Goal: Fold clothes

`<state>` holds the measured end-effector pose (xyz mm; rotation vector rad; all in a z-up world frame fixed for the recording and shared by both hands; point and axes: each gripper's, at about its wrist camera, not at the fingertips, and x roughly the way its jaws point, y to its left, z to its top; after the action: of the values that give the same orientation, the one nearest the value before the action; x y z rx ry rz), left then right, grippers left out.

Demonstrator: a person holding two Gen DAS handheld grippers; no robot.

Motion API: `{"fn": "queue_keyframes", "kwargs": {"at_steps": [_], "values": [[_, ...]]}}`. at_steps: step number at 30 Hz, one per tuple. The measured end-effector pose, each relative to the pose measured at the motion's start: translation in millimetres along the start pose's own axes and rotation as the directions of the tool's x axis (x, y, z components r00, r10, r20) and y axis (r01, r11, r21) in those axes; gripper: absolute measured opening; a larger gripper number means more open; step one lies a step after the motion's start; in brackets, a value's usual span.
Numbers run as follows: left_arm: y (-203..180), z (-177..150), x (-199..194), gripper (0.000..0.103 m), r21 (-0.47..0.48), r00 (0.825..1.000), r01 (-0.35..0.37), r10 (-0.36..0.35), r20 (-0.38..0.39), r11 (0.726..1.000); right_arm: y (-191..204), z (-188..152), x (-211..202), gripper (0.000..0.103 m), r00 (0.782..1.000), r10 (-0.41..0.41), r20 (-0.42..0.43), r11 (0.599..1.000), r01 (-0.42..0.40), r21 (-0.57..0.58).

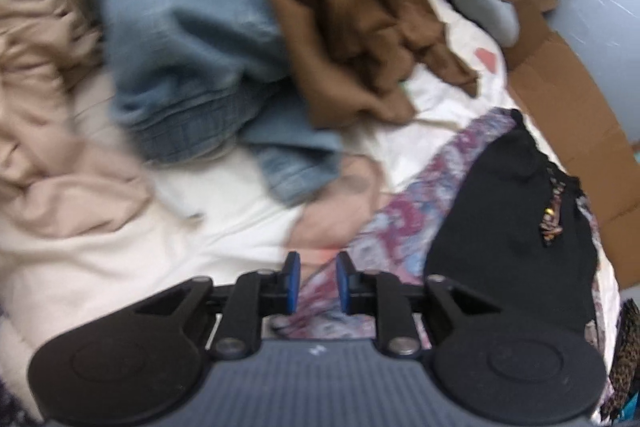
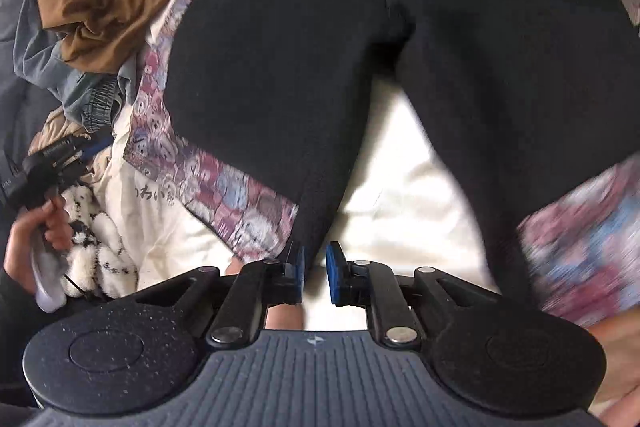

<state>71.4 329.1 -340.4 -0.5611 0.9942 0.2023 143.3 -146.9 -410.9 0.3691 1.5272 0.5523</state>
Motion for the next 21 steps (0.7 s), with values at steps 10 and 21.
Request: {"fn": "queue_keyframes", "kwargs": {"at_steps": [10, 21], "values": [[-56, 13, 26, 0.021, 0.143, 0.999, 0.044, -0.044, -0.005, 0.989, -31, 38, -62, 0.018, 0.990, -0.100, 0.102, 0.985, 0.113, -0.131], [-118, 37, 71, 0.031, 0.290, 0.999, 0.033, -0.035, 0.002, 0.957, -101, 84, -122, 0.020, 0.920, -0.222, 0.321, 0.962, 0.261, -0.082]]}}
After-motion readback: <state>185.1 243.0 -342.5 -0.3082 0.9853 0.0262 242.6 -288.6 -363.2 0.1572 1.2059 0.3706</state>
